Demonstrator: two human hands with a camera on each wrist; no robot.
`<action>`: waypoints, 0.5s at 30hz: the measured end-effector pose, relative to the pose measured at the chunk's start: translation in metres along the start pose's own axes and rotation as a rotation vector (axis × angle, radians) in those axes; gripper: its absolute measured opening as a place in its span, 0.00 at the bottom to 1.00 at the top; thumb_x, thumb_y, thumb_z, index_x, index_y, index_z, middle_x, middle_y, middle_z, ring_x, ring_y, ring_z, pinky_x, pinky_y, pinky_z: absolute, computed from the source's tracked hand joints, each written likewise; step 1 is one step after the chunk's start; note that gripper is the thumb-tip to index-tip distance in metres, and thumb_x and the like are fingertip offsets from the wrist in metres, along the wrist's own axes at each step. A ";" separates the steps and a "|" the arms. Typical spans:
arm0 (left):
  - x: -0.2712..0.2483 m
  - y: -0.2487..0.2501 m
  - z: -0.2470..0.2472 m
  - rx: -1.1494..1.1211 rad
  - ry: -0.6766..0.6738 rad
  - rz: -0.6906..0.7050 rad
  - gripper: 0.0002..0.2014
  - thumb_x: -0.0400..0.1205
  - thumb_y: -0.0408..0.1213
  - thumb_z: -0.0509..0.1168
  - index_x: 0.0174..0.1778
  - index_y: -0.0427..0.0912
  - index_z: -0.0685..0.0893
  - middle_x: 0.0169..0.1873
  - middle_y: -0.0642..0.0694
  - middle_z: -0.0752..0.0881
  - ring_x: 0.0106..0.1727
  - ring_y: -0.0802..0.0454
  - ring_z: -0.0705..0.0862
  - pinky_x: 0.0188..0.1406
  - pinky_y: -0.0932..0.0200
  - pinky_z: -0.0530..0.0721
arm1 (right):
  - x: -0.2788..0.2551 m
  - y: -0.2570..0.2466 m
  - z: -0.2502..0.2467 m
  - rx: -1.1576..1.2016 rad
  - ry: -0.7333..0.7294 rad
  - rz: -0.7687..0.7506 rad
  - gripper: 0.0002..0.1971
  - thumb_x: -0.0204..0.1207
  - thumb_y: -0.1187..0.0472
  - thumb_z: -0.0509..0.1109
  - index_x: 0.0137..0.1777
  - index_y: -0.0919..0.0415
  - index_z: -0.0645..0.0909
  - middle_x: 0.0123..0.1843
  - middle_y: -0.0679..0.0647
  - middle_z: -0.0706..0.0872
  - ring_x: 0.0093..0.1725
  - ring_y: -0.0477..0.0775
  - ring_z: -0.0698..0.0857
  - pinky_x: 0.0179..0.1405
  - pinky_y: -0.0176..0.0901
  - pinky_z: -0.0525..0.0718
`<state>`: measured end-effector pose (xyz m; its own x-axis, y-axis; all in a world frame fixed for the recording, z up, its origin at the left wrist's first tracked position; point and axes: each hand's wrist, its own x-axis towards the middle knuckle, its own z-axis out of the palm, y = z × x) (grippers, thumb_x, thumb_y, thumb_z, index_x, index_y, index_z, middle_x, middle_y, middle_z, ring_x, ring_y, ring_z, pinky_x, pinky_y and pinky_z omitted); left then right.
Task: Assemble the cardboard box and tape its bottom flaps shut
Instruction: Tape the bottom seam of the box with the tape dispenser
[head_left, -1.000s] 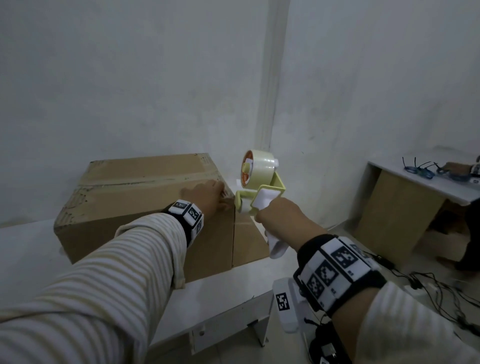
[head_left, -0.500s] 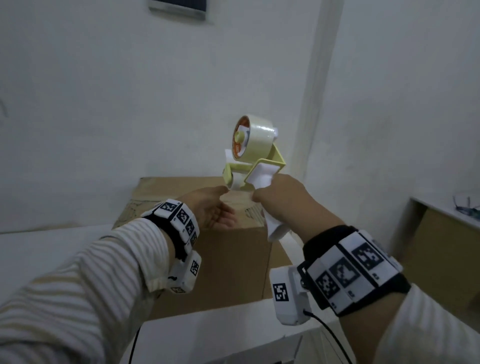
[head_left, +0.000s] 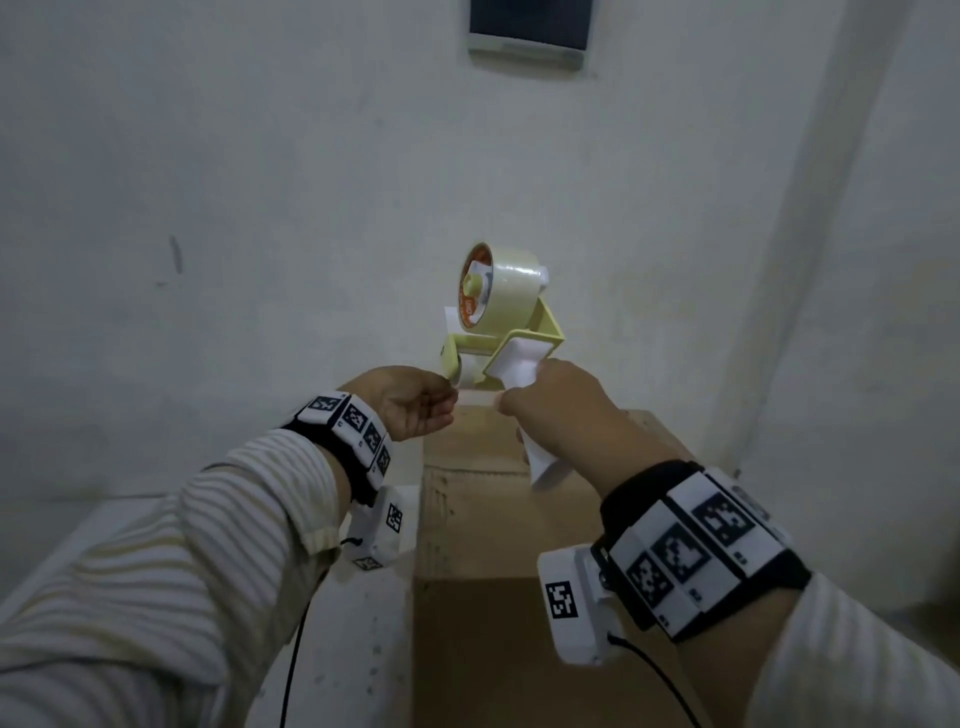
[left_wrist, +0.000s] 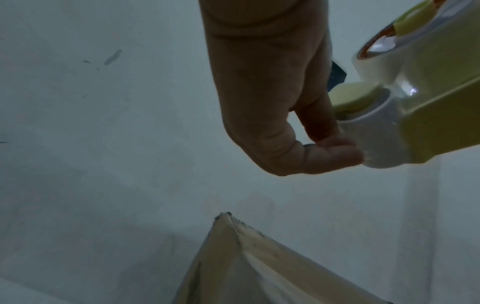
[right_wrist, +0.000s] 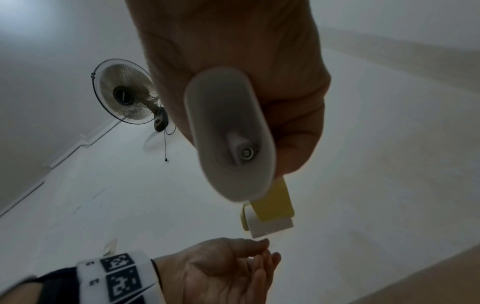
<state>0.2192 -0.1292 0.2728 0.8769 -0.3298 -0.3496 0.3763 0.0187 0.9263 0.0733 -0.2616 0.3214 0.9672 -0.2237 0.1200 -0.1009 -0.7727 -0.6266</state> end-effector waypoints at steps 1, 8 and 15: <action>0.008 0.003 -0.012 0.006 -0.008 -0.004 0.11 0.85 0.30 0.59 0.37 0.34 0.78 0.16 0.46 0.84 0.14 0.57 0.82 0.18 0.64 0.85 | 0.010 -0.008 0.007 -0.010 0.004 0.000 0.11 0.76 0.59 0.66 0.34 0.56 0.68 0.34 0.50 0.73 0.30 0.45 0.73 0.23 0.37 0.65; 0.070 0.020 -0.044 0.166 0.004 0.188 0.14 0.79 0.17 0.56 0.35 0.37 0.80 0.30 0.40 0.78 0.27 0.50 0.75 0.25 0.61 0.84 | 0.057 -0.039 0.052 -0.119 -0.031 0.063 0.03 0.76 0.62 0.63 0.46 0.61 0.73 0.38 0.53 0.76 0.32 0.47 0.74 0.24 0.37 0.66; 0.128 0.017 -0.058 0.540 0.169 0.391 0.10 0.73 0.23 0.64 0.46 0.38 0.82 0.30 0.40 0.82 0.28 0.46 0.80 0.39 0.50 0.87 | 0.080 -0.051 0.071 -0.272 -0.129 0.204 0.10 0.80 0.65 0.59 0.36 0.61 0.69 0.36 0.55 0.74 0.34 0.52 0.75 0.29 0.39 0.72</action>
<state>0.3555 -0.1165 0.2359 0.9691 -0.2420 0.0483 -0.1408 -0.3814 0.9136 0.1725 -0.1979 0.3080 0.9404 -0.3264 -0.0957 -0.3367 -0.8534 -0.3979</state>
